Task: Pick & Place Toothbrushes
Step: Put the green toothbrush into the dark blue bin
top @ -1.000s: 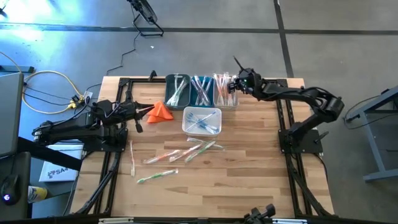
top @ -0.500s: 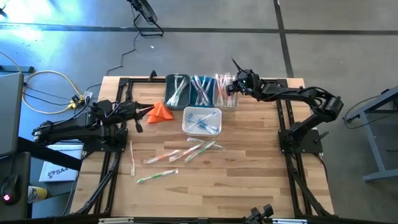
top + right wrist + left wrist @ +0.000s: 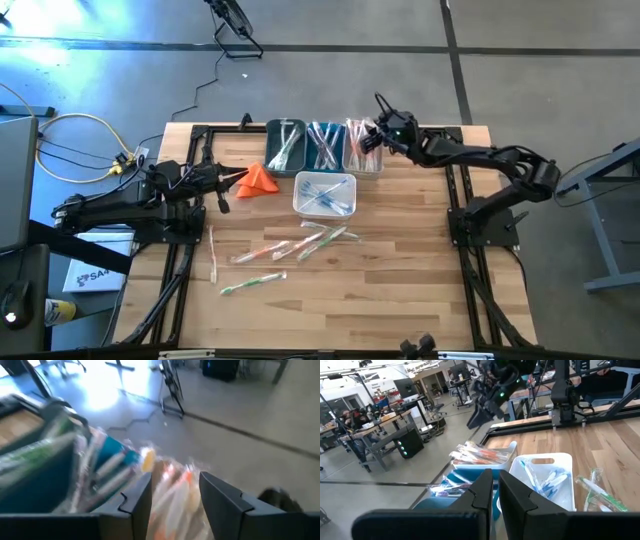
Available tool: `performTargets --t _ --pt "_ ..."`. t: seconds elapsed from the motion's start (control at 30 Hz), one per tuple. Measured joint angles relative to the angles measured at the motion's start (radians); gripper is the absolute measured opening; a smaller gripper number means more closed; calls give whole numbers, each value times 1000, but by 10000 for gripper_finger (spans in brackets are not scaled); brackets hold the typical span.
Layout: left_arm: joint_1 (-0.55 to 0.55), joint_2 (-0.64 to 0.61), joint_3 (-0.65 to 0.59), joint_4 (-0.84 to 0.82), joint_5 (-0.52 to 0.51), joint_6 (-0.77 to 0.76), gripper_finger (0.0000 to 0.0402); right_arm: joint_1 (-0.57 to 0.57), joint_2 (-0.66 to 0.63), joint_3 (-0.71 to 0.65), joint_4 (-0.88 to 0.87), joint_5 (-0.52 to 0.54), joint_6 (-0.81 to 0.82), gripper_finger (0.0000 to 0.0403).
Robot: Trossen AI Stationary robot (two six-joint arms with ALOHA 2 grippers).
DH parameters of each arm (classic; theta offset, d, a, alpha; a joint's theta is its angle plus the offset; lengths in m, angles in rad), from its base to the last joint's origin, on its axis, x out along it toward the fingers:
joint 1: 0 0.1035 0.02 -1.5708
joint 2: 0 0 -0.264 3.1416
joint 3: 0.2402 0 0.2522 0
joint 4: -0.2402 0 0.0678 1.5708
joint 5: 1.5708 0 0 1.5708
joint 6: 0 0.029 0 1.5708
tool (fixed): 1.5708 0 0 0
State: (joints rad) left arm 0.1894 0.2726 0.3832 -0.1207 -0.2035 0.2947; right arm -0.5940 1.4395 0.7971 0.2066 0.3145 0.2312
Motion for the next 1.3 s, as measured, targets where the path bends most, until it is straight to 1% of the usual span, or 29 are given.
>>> performTargets --t 0.43,0.57,0.63,0.73,0.83,0.97,1.3 --pt "0 0 0 0 0 0 23 99 -246 0 4 0 -1 149" --pt "0 0 0 0 0 0 23 145 -293 0 -17 -7 16 148" --pt "0 0 0 0 0 0 23 174 -303 0 -47 -22 40 148" --pt "0 0 0 0 0 -3 23 221 -304 0 -113 -81 82 148" --pt "0 0 0 0 0 -3 23 270 -303 0 -170 -114 133 149" --pt "0 0 0 0 0 -3 23 347 -303 0 -217 -114 182 148" --pt "0 0 0 0 0 -4 23 549 -303 0 -202 -107 199 149"
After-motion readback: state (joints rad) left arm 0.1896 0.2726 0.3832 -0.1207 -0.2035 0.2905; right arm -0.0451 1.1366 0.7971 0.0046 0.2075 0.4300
